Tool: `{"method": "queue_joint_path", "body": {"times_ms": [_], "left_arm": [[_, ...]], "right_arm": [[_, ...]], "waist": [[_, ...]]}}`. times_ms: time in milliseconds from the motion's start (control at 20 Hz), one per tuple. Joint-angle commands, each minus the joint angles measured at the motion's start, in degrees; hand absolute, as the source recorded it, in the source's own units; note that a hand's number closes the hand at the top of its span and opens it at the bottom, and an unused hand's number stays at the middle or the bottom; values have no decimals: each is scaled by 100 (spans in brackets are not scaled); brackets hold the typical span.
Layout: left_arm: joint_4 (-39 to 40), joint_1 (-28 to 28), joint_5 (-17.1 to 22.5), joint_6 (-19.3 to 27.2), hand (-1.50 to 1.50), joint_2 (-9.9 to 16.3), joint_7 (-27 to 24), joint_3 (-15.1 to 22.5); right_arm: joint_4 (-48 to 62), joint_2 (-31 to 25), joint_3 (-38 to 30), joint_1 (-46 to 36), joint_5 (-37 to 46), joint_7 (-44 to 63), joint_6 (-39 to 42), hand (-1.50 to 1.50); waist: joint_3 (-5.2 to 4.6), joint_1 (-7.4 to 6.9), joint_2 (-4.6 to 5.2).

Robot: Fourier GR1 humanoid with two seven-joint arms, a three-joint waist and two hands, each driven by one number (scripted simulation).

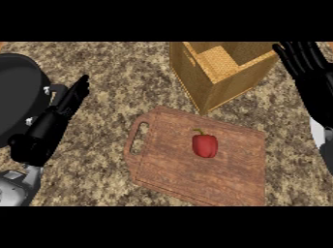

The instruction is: Pick the bell pepper from the cutting board and place it in the basket

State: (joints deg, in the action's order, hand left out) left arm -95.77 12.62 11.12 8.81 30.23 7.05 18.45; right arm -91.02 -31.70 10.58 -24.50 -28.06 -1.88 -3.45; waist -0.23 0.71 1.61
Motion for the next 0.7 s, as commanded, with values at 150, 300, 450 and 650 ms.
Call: {"method": "queue_joint_path", "body": {"times_ms": [150, 300, 450, 650], "left_arm": [[768, 95, -176, 386, 0, -234, 478, -280], [1131, -122, -30, 434, 0, -319, 512, -341], [1306, -232, -42, 549, 0, -467, 506, -359], [1474, -319, -36, 423, 0, -338, 362, -507]], "right_arm": [[1232, 473, -111, 28, -370, -1334, 1438, 150], [92, 530, 311, -205, 534, -2735, 1721, 150], [64, 1477, 818, 504, 1054, -3828, 1408, -150], [-195, 2206, 1580, 1155, 2676, -3767, -632, -150]], "waist": [[39, -187, -81], [53, -184, -122], [37, -86, -135], [15, -5, -192]]}}
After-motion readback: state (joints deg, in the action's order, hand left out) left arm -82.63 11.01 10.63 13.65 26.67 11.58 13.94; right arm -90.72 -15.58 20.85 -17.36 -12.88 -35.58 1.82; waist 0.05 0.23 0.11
